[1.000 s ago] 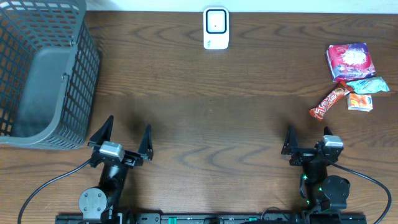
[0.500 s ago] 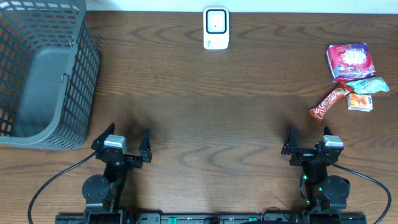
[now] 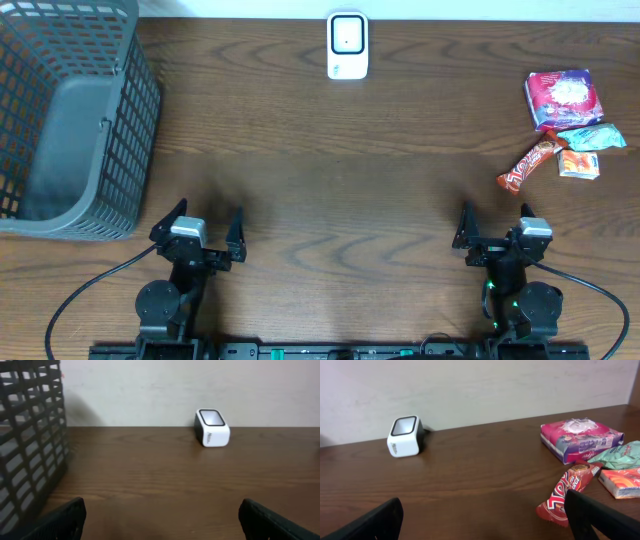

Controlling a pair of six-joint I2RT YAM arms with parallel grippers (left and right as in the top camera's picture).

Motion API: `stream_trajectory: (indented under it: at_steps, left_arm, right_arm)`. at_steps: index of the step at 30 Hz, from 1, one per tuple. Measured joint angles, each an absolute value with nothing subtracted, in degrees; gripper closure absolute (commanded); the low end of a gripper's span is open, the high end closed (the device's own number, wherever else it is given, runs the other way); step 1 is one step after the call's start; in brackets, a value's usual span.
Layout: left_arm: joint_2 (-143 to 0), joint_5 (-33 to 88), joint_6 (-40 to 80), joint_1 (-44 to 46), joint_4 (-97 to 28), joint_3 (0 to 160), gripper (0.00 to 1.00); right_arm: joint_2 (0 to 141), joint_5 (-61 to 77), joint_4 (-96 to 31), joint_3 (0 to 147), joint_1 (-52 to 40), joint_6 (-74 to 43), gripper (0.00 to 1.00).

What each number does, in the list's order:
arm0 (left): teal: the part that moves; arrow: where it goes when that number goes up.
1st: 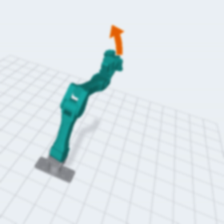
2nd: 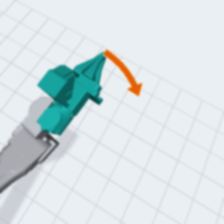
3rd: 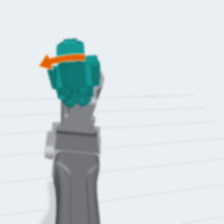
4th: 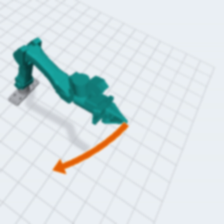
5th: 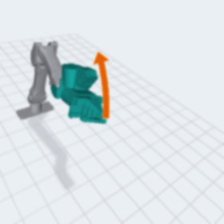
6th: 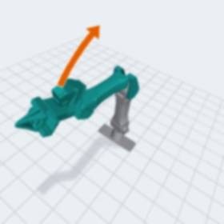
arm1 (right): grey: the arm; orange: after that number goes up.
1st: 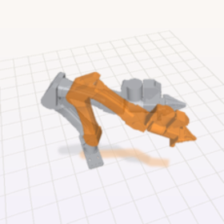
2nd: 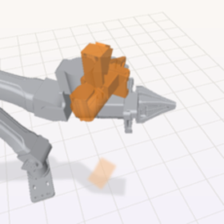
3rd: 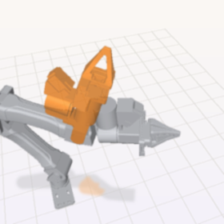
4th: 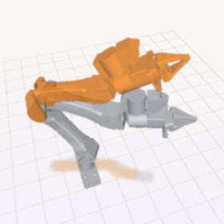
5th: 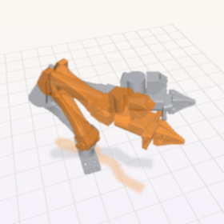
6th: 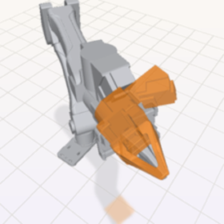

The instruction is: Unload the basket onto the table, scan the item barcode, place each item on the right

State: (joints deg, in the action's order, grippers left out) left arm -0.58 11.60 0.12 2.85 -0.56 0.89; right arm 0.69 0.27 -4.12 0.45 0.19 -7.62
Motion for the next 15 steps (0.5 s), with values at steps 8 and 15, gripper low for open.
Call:
stream_trajectory:
  at_steps: [8,15]
  left_arm:
    - [-0.58,9.67,0.14,2.85,-1.08,1.04,0.02]
    - [-0.58,6.61,1.54,2.85,-1.54,1.17,0.02]
  right_arm:
    - [0.69,0.30,-4.12,0.45,0.19,-7.62,0.01]
    - [0.69,0.30,-4.12,0.45,0.19,-7.62,0.01]
